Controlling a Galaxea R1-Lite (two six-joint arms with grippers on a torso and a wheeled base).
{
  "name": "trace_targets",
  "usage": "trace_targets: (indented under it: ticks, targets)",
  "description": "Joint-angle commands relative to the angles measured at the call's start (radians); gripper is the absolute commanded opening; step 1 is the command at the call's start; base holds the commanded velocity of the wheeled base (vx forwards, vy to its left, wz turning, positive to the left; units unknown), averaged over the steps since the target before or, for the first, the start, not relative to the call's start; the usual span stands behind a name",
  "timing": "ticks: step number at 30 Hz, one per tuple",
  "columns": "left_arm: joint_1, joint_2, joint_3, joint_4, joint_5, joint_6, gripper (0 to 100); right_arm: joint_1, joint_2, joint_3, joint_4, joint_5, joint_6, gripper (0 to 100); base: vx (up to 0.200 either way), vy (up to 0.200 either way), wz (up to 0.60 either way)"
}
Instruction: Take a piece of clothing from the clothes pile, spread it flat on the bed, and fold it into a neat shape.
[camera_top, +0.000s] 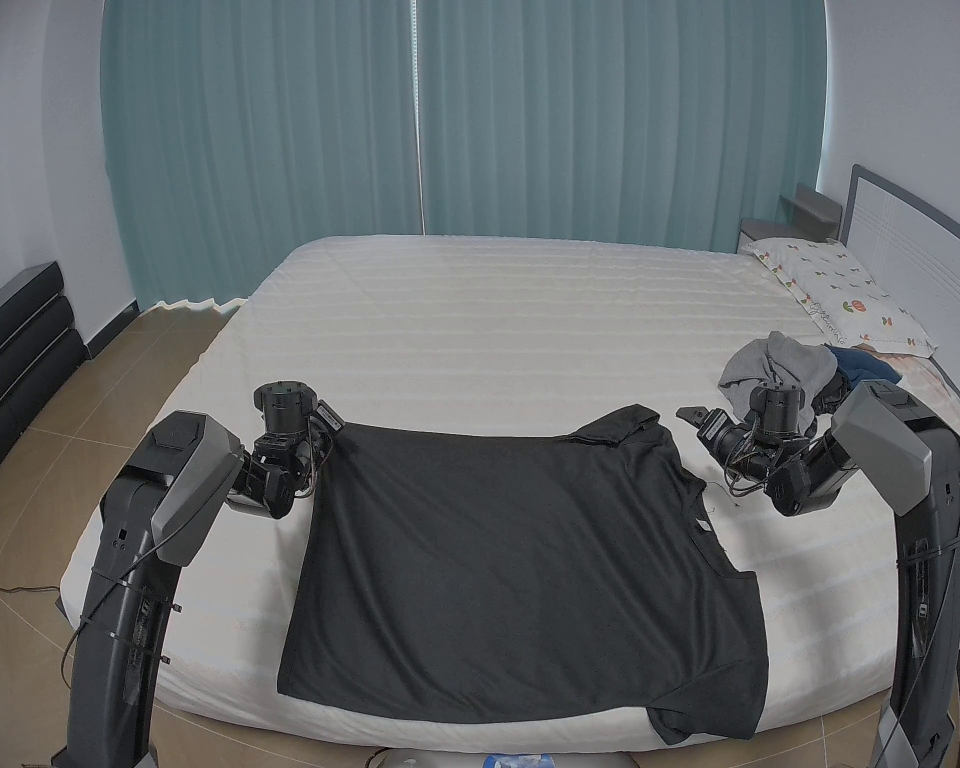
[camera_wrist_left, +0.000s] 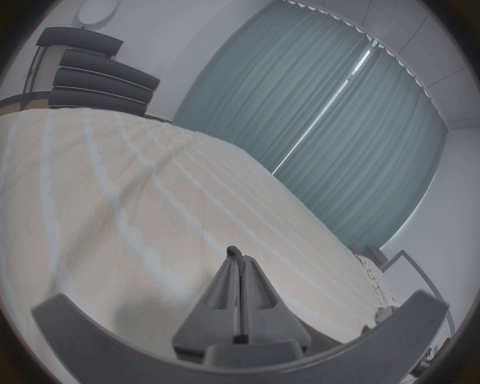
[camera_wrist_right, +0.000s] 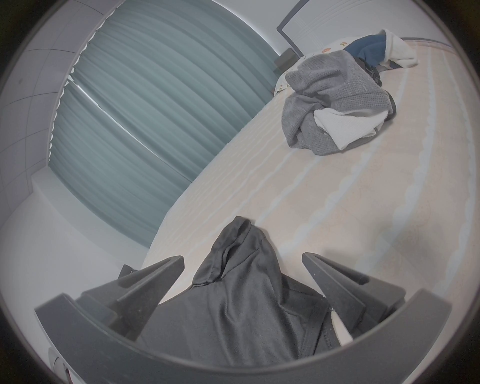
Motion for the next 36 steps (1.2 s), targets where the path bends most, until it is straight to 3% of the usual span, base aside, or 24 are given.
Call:
trace_targets:
  ticks: [1, 16, 23, 25, 36]
  targets:
    - [0.012, 0.052, -0.073, -0.002, 0.025, -0.002, 0, 0.005, 0.028, -0.003, -0.026, -0.014, -0.002, 100, 0.000, 0.000, 0.00]
    - [0.018, 0.088, -0.122, 0.008, 0.037, -0.001, 0, 0.024, 0.128, -0.153, -0.018, -0.070, -0.012, 100, 0.000, 0.000, 0.00]
    - [0.015, 0.088, -0.113, 0.006, 0.037, -0.001, 0, 0.042, 0.218, -0.361, 0.126, -0.090, -0.075, 100, 0.000, 0.000, 0.00]
    - [0.015, 0.088, -0.110, 0.006, 0.037, -0.002, 0, 0.051, 0.261, -0.425, 0.149, -0.130, -0.091, 100, 0.000, 0.000, 0.00]
    - [0.014, 0.086, -0.104, 0.006, 0.039, -0.002, 0, 0.056, 0.330, -0.542, 0.249, -0.181, -0.095, 100, 0.000, 0.000, 0.00]
